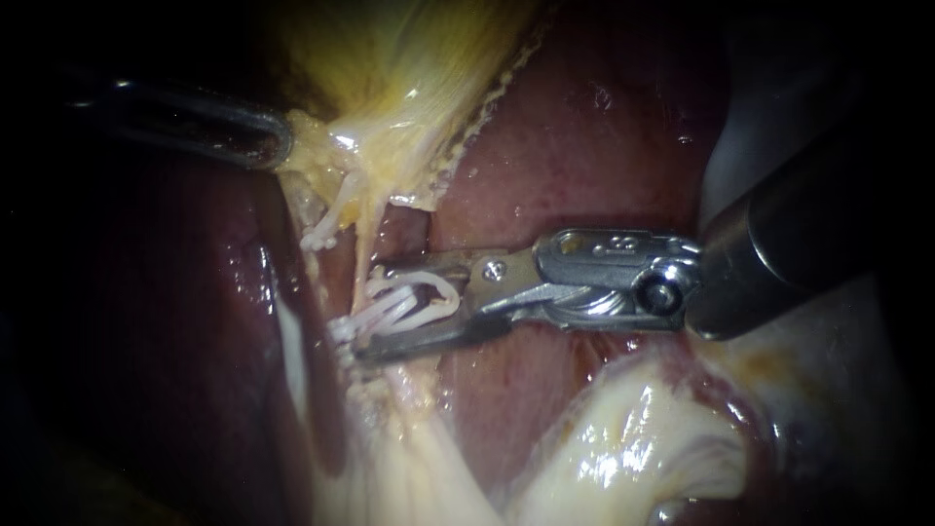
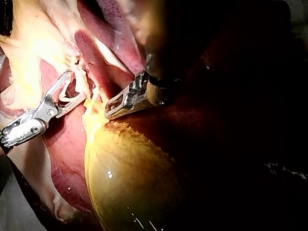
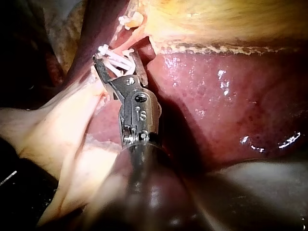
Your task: Clipping third clip right tube
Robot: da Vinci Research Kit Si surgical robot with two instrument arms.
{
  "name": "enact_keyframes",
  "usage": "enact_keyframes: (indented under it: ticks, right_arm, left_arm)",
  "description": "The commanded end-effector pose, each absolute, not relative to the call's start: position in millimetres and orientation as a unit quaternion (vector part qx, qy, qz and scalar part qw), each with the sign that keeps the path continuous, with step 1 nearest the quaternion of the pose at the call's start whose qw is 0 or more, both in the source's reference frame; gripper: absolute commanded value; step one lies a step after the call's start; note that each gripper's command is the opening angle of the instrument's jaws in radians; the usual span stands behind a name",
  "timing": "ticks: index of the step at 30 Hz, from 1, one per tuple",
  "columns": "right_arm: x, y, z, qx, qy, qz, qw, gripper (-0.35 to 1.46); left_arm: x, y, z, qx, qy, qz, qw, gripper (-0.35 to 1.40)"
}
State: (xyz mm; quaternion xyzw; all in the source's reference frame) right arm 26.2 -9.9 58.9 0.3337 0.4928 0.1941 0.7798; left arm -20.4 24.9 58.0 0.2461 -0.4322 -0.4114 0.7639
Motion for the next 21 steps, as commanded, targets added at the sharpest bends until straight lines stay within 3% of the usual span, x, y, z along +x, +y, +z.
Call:
enact_keyframes:
  ticks: [1,21]
  right_arm:
    - [26.2,-9.8,58.8,0.334,0.493,0.194,0.78,0.48]
    - [20.6,-6.7,54.9,0.345,0.494,0.199,0.773,0.48]
  left_arm:
    - [-20.4,24.9,58.0,0.246,-0.432,-0.411,0.764,-0.35]
    - [-19.9,24.8,57.9,0.248,-0.432,-0.413,0.763,-0.35]
